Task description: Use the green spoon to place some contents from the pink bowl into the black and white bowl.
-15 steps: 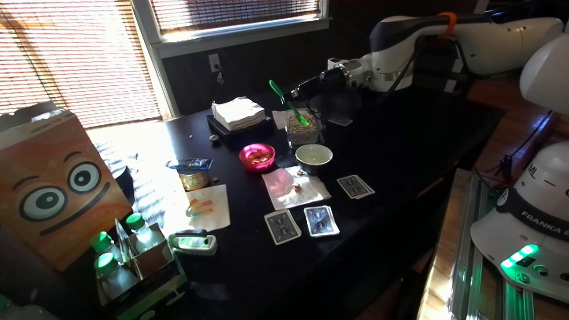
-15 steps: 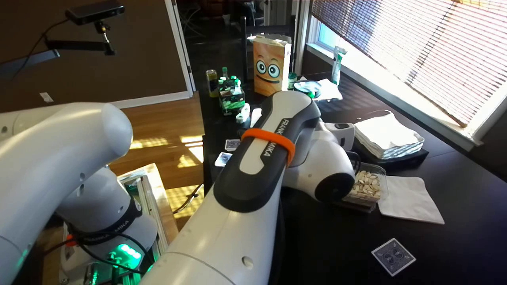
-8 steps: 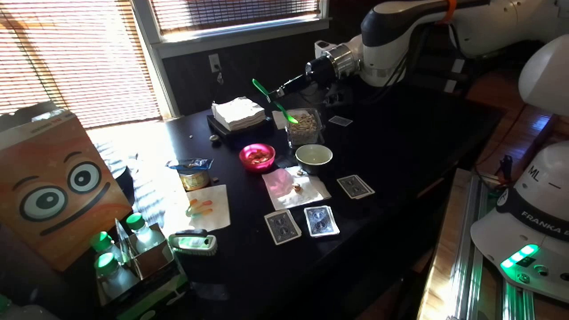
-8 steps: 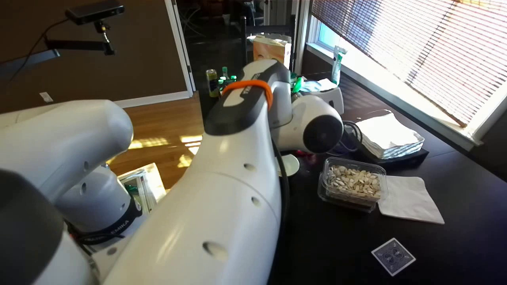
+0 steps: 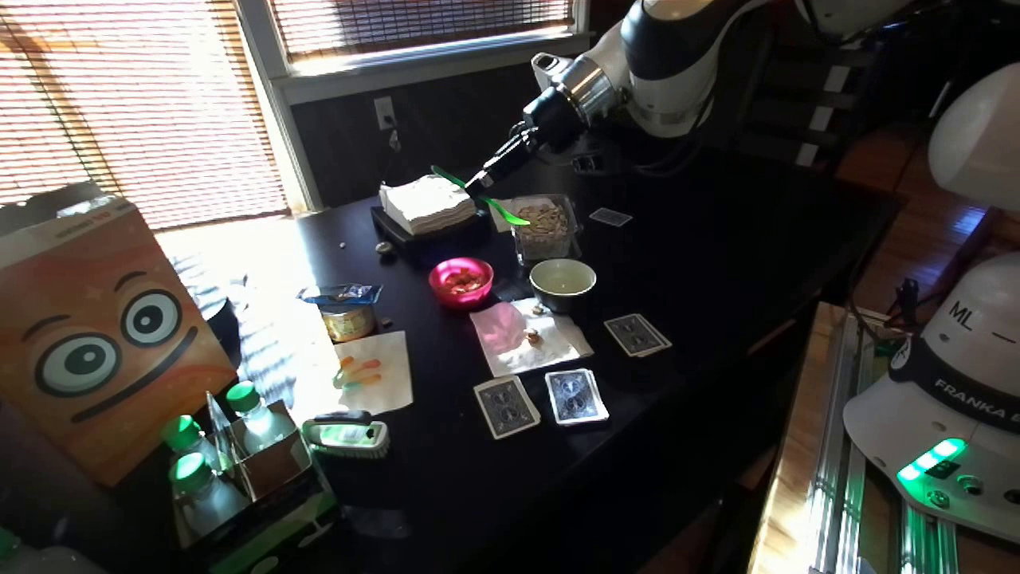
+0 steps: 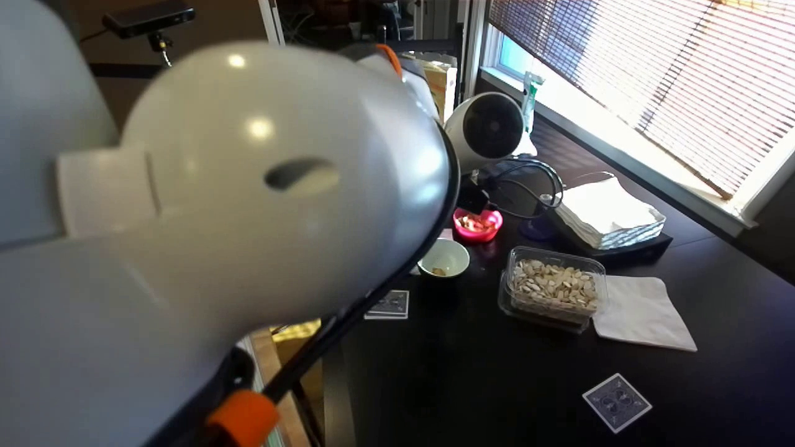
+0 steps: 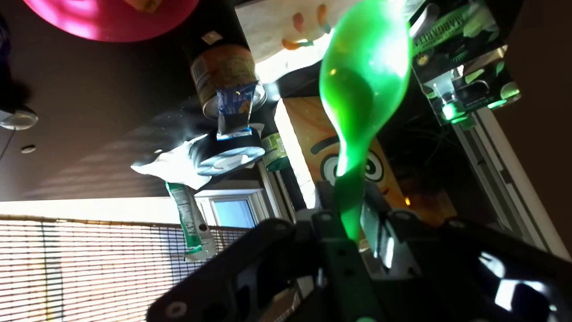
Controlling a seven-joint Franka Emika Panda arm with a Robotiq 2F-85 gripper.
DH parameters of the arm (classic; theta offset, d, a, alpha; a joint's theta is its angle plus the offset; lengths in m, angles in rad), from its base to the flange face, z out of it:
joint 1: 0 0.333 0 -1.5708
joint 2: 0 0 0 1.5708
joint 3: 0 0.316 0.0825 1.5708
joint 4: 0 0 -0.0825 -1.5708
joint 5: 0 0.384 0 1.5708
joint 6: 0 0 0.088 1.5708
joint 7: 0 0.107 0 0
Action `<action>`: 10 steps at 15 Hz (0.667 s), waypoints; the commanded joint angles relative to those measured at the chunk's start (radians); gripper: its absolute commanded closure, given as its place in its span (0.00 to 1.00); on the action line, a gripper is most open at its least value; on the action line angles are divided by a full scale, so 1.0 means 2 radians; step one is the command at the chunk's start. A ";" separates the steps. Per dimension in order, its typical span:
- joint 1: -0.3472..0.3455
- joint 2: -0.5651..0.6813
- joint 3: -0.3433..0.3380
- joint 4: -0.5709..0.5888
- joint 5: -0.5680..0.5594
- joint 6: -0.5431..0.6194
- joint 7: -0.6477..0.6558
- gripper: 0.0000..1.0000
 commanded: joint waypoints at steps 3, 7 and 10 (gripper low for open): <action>0.028 -0.129 -0.006 0.023 -0.011 -0.022 0.061 0.95; 0.056 -0.189 -0.035 0.046 -0.010 -0.043 0.071 0.95; 0.100 -0.233 -0.081 0.071 -0.004 -0.055 0.076 0.95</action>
